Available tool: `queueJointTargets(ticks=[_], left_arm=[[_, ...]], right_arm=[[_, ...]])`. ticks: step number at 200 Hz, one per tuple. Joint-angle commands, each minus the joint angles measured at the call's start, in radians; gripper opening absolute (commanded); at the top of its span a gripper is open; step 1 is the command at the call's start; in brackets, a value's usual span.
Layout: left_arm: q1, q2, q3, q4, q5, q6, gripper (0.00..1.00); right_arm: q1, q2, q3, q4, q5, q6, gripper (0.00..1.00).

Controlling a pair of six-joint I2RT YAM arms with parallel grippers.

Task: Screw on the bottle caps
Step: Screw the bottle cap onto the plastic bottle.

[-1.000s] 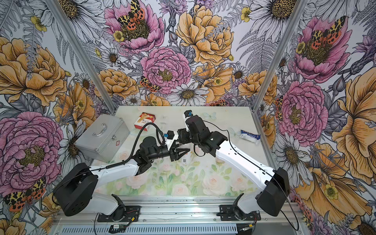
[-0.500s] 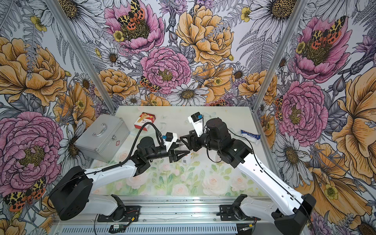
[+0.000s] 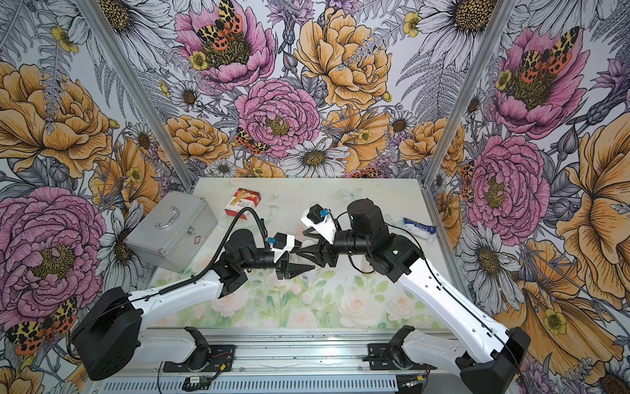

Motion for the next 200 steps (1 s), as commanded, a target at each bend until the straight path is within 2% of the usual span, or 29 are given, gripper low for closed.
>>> queueJointTargets(ticks=[1,40,61,71,76,91,117,165,200], left_arm=[[-0.008,-0.019,0.001,-0.021,0.049,0.020,0.52],[-0.011,-0.016,0.013,-0.034,0.057,0.019,0.52],[-0.010,-0.017,0.018,-0.035,0.044,0.014,0.52],[-0.009,-0.019,0.020,-0.036,0.038,0.010,0.52],[-0.007,-0.022,0.020,-0.036,0.037,0.006,0.52],[-0.007,-0.030,0.023,-0.036,0.033,0.003,0.52],[-0.003,-0.032,0.023,-0.036,0.033,0.010,0.52],[0.011,-0.009,0.018,-0.036,0.037,0.012,0.53],[0.015,-0.015,0.020,-0.035,0.049,0.026,0.53]], right_arm=[[-0.002,-0.002,-0.012,0.007,-0.051,-0.102,0.58],[-0.002,0.004,-0.005,0.008,-0.006,-0.124,0.40],[-0.002,0.010,-0.008,0.007,0.029,-0.123,0.26],[-0.002,0.012,-0.013,0.007,0.054,-0.121,0.24],[-0.001,0.013,-0.015,0.008,0.067,-0.121,0.25],[0.000,0.015,-0.020,0.007,0.075,-0.109,0.39],[-0.003,0.020,-0.014,0.008,0.021,-0.082,0.47],[-0.018,-0.004,0.002,0.005,-0.095,-0.078,0.49],[-0.032,-0.013,-0.014,0.005,-0.173,-0.076,0.55]])
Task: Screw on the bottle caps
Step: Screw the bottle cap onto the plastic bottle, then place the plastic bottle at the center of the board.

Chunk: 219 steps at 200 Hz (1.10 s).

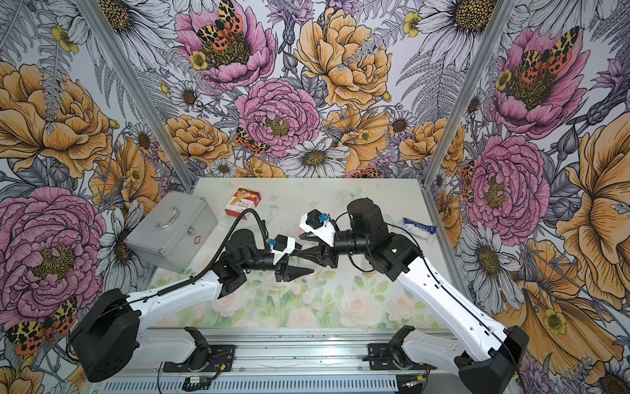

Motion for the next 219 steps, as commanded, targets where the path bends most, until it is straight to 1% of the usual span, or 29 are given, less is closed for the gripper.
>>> queueJointTargets(ticks=[1,23,42,60,64,72,89,101,106,121,134,142,150,171,187,199,206,219], left_arm=[[0.013,-0.013,0.020,0.019,0.024,0.018,0.53],[0.016,-0.011,0.019,0.018,0.030,0.021,0.53],[0.016,-0.014,0.026,0.017,0.045,0.013,0.53],[0.016,-0.018,0.032,0.017,0.054,0.011,0.53],[0.016,-0.019,0.032,0.018,0.054,0.011,0.53],[0.016,-0.019,0.035,0.018,0.056,0.010,0.53],[0.016,-0.015,0.036,0.017,0.055,0.009,0.53],[0.016,-0.012,0.036,0.017,0.053,0.011,0.53],[0.017,-0.008,0.038,0.018,0.048,0.010,0.53],[0.016,-0.002,0.039,0.017,0.026,0.005,0.53],[0.018,0.005,0.044,0.017,-0.016,-0.013,0.53],[0.017,0.008,0.046,0.018,-0.045,-0.025,0.53],[0.017,0.011,0.050,0.017,-0.079,-0.036,0.53],[0.008,0.011,0.053,0.018,-0.165,-0.047,0.52],[-0.001,0.007,0.053,0.021,-0.243,-0.044,0.53],[-0.008,0.010,0.053,0.022,-0.295,-0.037,0.53],[-0.013,0.014,0.052,0.023,-0.323,-0.031,0.52],[-0.020,0.025,0.056,0.024,-0.358,-0.023,0.53]], right_arm=[[-0.009,-0.021,-0.011,-0.003,-0.079,0.008,0.55],[-0.010,-0.017,-0.024,-0.006,-0.037,0.003,0.56],[-0.010,0.003,-0.025,-0.045,-0.029,-0.046,0.56],[-0.010,0.013,-0.023,-0.064,0.008,-0.079,0.55],[-0.010,0.014,-0.023,-0.063,0.019,-0.082,0.54],[-0.010,0.017,-0.017,-0.063,0.032,-0.090,0.48],[-0.010,0.021,0.002,-0.061,0.045,-0.088,0.27],[-0.010,0.029,0.019,-0.059,0.041,-0.076,0.19],[-0.009,0.034,0.025,-0.059,0.038,-0.069,0.16],[-0.002,0.047,0.036,-0.051,0.031,-0.038,0.15],[0.010,0.058,0.037,-0.027,0.060,0.011,0.14],[0.020,0.066,0.035,-0.009,0.103,0.053,0.14],[0.037,0.078,0.035,0.006,0.173,0.094,0.14],[0.080,0.120,0.033,0.036,0.431,0.243,0.14],[0.119,0.153,0.025,0.072,0.628,0.355,0.11],[0.145,0.169,-0.009,0.145,0.721,0.429,0.11],[0.184,0.176,-0.032,0.193,0.753,0.468,0.10],[0.217,0.186,-0.068,0.258,0.820,0.498,0.12]])
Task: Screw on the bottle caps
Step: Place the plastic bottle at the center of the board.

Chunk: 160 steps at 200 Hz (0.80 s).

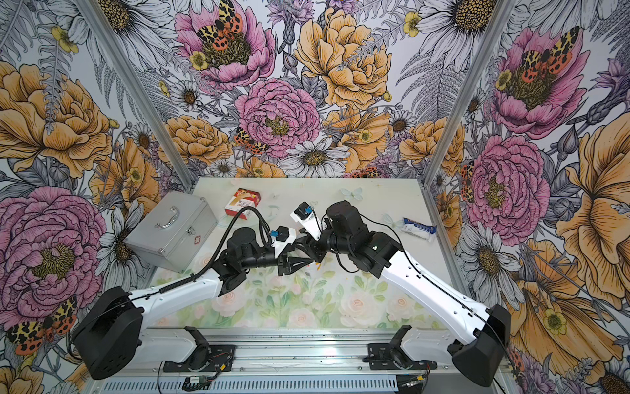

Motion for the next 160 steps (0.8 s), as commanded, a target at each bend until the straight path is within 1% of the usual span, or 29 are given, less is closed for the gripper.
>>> queueJointTargets(ticks=[1,10,29,52,66,75,100,111,129,138,143,160], left_arm=[[-0.040,0.003,0.050,0.097,-0.157,0.044,0.52],[-0.043,0.012,0.049,0.103,-0.178,0.045,0.53],[-0.041,0.030,0.044,0.112,-0.210,0.051,0.52],[-0.030,0.042,0.037,0.115,-0.222,0.055,0.52],[-0.023,0.047,0.031,0.115,-0.230,0.061,0.52],[-0.019,0.051,0.025,0.115,-0.238,0.065,0.53],[0.003,0.069,0.009,0.117,-0.244,0.073,0.53],[0.011,0.079,0.001,0.116,-0.244,0.076,0.52],[0.015,0.101,-0.007,0.118,-0.252,0.077,0.52],[0.014,0.113,-0.013,0.123,-0.261,0.079,0.53],[0.015,0.123,-0.017,0.128,-0.265,0.084,0.53],[0.015,0.164,-0.034,0.179,-0.279,0.089,0.53]], right_arm=[[0.064,0.068,-0.070,0.195,0.306,0.240,0.12],[0.077,0.068,-0.086,0.228,0.322,0.242,0.14],[0.078,0.046,-0.104,0.248,0.299,0.214,0.22],[0.070,-0.018,-0.142,0.246,0.262,0.155,0.37],[0.055,-0.058,-0.172,0.238,0.228,0.151,0.46],[0.043,-0.082,-0.189,0.229,0.197,0.147,0.50],[0.003,-0.149,-0.252,0.203,0.134,0.141,0.57],[-0.001,-0.177,-0.274,0.196,0.108,0.136,0.63],[0.000,-0.220,-0.297,0.193,0.081,0.131,0.68],[0.000,-0.239,-0.304,0.193,0.062,0.123,0.70],[-0.026,-0.247,-0.305,0.193,0.052,0.118,0.70],[-0.029,-0.272,-0.310,0.191,0.031,0.110,0.71]])
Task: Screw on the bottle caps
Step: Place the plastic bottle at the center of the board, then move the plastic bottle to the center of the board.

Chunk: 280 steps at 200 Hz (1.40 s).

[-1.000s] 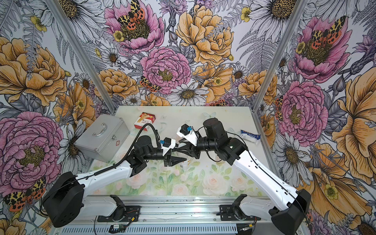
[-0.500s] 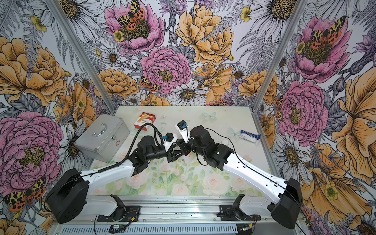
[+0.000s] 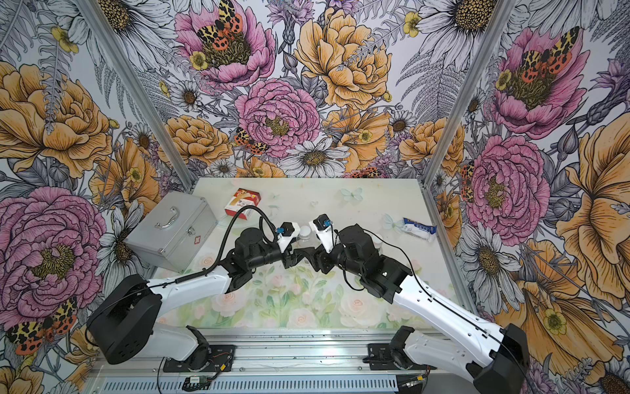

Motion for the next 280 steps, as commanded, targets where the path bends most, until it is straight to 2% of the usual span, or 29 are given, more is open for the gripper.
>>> queueJointTargets(ticks=[1,19,56,77,100,150,183,194,203,213,246,261,280], left_arm=[[0.009,0.048,-0.032,0.085,-0.043,0.025,0.53],[0.009,0.097,-0.055,0.176,-0.058,0.007,0.53],[0.011,0.199,-0.107,0.409,-0.059,-0.047,0.53],[0.014,0.255,-0.134,0.540,-0.050,-0.087,0.53],[0.015,0.299,-0.138,0.578,-0.042,-0.098,0.53],[0.014,0.302,-0.161,0.578,-0.035,-0.068,0.58],[-0.003,0.277,-0.127,0.405,-0.050,0.025,0.59],[-0.004,0.275,-0.125,0.390,-0.055,0.028,0.59],[-0.004,0.272,-0.126,0.388,-0.059,0.028,0.59],[-0.004,0.269,-0.126,0.383,-0.063,0.031,0.59],[-0.002,0.266,-0.107,0.331,-0.043,0.038,0.69],[-0.001,0.254,-0.104,0.328,-0.038,0.026,0.78],[-0.001,0.224,-0.099,0.321,-0.031,0.016,0.82]], right_arm=[[-0.017,-0.042,-0.007,0.003,-0.059,-0.011,0.71],[-0.016,-0.069,-0.014,0.003,-0.019,-0.003,0.71],[-0.014,-0.142,-0.056,0.003,0.142,-0.016,0.76],[-0.013,-0.168,-0.078,0.002,0.166,-0.013,0.76],[-0.013,-0.184,-0.105,0.005,0.181,0.001,0.76],[-0.014,-0.215,-0.134,0.005,0.237,0.019,0.77],[-0.016,-0.217,-0.118,0.005,0.261,0.016,0.77],[-0.019,-0.219,-0.112,-0.006,0.306,0.047,0.77],[-0.028,-0.214,-0.091,-0.056,0.407,0.120,0.77],[-0.049,-0.203,-0.061,-0.122,0.474,0.182,0.83],[-0.114,-0.153,0.023,-0.249,0.509,0.264,0.99],[-0.135,-0.147,0.042,-0.274,0.530,0.260,1.00],[-0.186,-0.155,0.056,-0.284,0.526,0.243,1.00]])
